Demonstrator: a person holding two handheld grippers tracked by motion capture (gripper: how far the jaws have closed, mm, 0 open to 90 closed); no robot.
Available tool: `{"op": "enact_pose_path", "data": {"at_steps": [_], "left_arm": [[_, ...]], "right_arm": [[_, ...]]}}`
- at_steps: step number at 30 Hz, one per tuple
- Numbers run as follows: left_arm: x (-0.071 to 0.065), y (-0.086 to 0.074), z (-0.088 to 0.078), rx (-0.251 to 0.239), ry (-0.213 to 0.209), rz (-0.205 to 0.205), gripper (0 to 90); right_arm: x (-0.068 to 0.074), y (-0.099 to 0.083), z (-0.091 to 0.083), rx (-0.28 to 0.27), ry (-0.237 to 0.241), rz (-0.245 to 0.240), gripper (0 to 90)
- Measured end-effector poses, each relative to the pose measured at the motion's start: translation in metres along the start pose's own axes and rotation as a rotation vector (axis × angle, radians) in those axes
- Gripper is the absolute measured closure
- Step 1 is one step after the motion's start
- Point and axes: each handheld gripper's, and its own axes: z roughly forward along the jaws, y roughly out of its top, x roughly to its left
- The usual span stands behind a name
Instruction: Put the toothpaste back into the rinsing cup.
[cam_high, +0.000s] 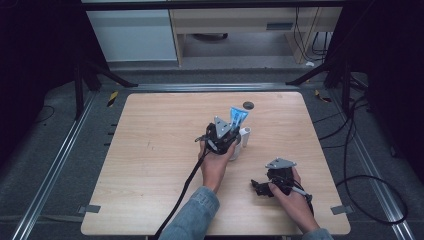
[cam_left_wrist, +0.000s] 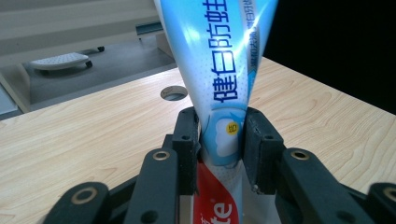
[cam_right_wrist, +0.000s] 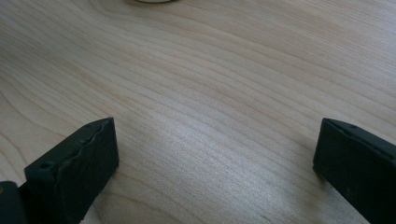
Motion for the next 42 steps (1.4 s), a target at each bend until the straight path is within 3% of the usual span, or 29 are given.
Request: {"op": "enact_pose_path", "data": {"at_steps": [10,19,25,42], "left_arm": [[0.0003,0.0011,-0.0005,0.005,0.005,0.009,63.8],[0.0012,0.0009,-0.0003,0.011,0.004,0.004,54.2],[0.0013,0.0009,-0.0001,0.012,0.001,-0.007,42.2],[0.0005,0.0013,0.0012,0.026,0.016,-0.003,25.6]], "right_arm": [[0.0,0.0,0.0,0.0,0.0,0.0,0.4],[0.0,0.0,0.0,0.0,0.0,0.001,0.4],[0.0,0.0,0.0,0.0,0.0,0.001,0.4],[0.0,0.0,0.0,0.0,0.0,0.0,0.4]]}}
